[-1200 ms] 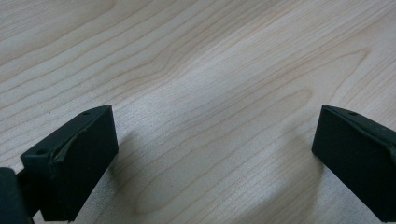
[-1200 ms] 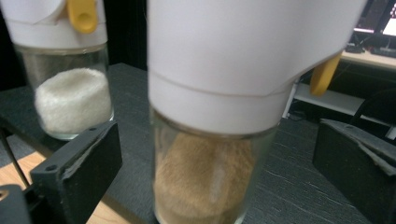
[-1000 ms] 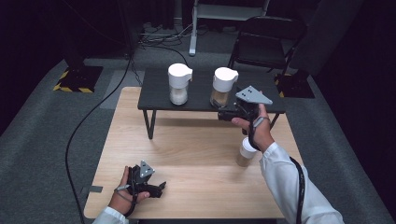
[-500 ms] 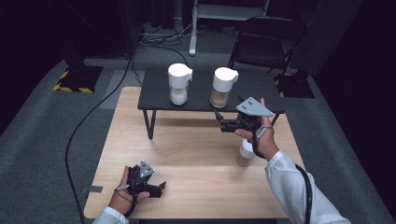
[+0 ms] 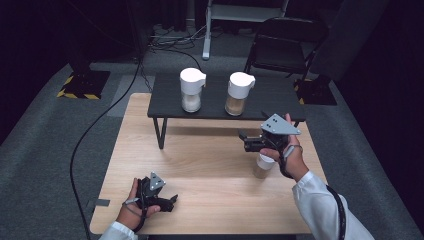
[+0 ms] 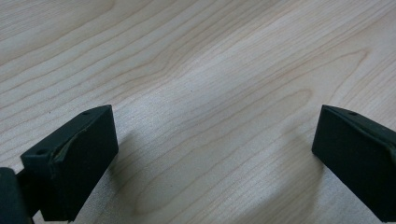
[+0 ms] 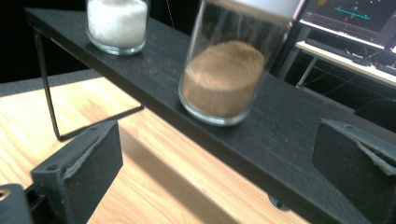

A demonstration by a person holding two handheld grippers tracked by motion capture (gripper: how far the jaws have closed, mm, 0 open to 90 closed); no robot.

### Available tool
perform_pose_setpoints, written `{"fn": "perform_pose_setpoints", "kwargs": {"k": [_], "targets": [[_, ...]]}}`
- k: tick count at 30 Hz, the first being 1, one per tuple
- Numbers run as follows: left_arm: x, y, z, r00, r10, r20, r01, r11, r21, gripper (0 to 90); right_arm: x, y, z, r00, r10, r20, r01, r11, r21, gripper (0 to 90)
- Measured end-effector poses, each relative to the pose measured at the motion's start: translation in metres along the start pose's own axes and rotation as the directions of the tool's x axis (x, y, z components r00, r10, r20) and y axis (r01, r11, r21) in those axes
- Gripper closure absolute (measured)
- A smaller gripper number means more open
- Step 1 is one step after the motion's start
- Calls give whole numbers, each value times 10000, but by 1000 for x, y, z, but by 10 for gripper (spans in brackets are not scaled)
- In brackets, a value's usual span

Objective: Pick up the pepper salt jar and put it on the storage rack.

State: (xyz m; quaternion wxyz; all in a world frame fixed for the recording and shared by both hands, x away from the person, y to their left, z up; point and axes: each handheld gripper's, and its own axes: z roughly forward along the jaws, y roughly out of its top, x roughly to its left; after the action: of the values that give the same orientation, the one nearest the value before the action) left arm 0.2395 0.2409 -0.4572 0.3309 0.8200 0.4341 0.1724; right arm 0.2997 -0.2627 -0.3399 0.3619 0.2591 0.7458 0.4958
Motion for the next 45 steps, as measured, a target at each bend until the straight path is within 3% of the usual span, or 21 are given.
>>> {"fn": "perform_pose_setpoints", "kwargs": {"k": [25,35,45], "targets": [[0,0,0,10000,2,0,-2,10000,-1,2,13,-45,-51,9956,-933,-67,935,9953,269,15],[0,0,0,10000,-4,-5,4,10000,11,2,22,-65,-66,9898,-1427,23,1425,9893,325,15],[0,0,0,10000,-5,-6,5,10000,7,2,26,-87,-80,9944,-1049,124,1039,9926,634,12]]}}
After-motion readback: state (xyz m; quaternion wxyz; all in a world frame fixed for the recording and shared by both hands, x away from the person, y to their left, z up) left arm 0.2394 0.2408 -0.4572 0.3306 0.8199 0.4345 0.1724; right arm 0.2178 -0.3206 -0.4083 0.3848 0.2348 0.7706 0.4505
